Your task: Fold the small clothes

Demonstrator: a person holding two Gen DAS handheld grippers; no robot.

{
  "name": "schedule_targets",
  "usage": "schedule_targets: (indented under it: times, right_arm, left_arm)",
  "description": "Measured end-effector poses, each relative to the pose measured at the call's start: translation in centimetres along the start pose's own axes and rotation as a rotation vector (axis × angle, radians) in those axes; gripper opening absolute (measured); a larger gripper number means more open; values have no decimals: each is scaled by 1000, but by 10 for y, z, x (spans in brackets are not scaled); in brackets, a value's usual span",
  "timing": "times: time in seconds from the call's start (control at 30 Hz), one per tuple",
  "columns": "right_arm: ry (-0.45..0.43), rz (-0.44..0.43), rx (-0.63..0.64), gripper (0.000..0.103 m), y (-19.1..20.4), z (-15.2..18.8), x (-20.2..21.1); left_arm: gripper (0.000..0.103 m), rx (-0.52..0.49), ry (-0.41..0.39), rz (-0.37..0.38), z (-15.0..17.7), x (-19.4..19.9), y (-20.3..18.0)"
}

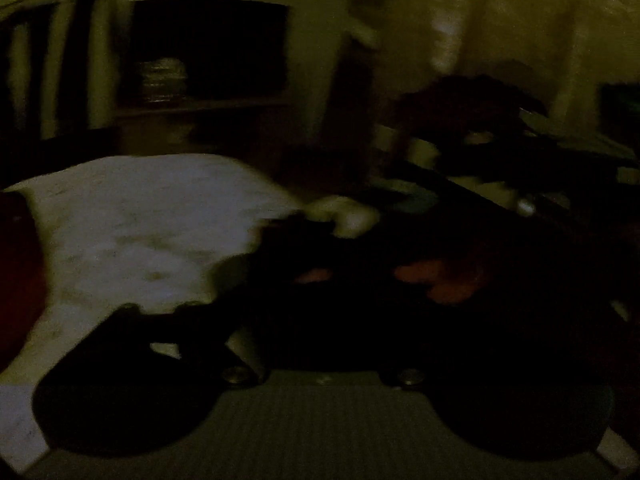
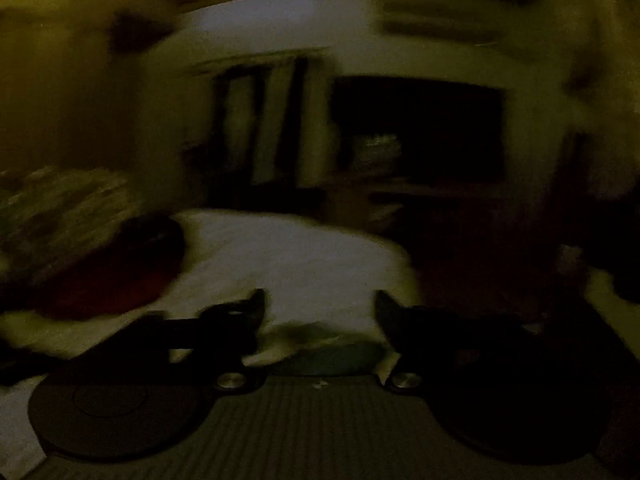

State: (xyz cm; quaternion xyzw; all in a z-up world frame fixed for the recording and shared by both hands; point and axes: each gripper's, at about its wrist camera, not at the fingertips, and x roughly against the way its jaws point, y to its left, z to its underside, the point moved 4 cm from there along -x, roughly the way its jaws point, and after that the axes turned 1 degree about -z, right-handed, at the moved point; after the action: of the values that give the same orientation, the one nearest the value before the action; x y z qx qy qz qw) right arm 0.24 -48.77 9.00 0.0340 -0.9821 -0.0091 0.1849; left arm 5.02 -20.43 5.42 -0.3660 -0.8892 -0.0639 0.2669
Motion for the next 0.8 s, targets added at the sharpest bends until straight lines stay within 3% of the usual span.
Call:
schedule_targets:
  times: [0.03, 0.07, 0.17, 0.27, 0.37, 0.43, 0.6, 0.63, 0.7, 0.73, 0.8]
  right_arm:
    - [40, -52, 16, 42, 7, 4, -1]
    - [70, -63, 31, 41, 10, 10, -4]
    - [147, 19, 106, 41, 4, 29, -31]
    - [163, 57, 44, 41, -23, 41, -62]
    - [180, 78, -18, 42, -39, 50, -92]
    - [166, 83, -88, 48, -41, 54, -102]
    - [185, 60, -109, 51, -28, 50, -100]
    - [172, 50, -107, 55, -22, 45, -90]
    - [160, 57, -102, 77, -18, 33, -76]
    - [166, 50, -92, 98, -15, 26, -69]
    - [217, 23, -47, 103, -4, 12, -55]
  left_arm:
    - [73, -32, 13, 23, -1, -8, -9]
    - [73, -69, 28, 19, 1, -20, -19]
    - [69, -107, 110, -37, 19, -62, -34]
    - [71, -100, 136, -49, 35, -84, -33]
    - [89, -80, 125, -79, 43, -92, -28]
    - [93, -56, 124, -71, 46, -94, -20]
    - [97, 9, 183, -28, 28, -94, -5]
    - [97, 5, 186, -26, 20, -88, -3]
    - [103, -28, 165, -20, 4, -73, -3]
    - [103, -55, 153, -25, -5, -63, -5]
    - [103, -138, 158, -62, -23, -42, -10]
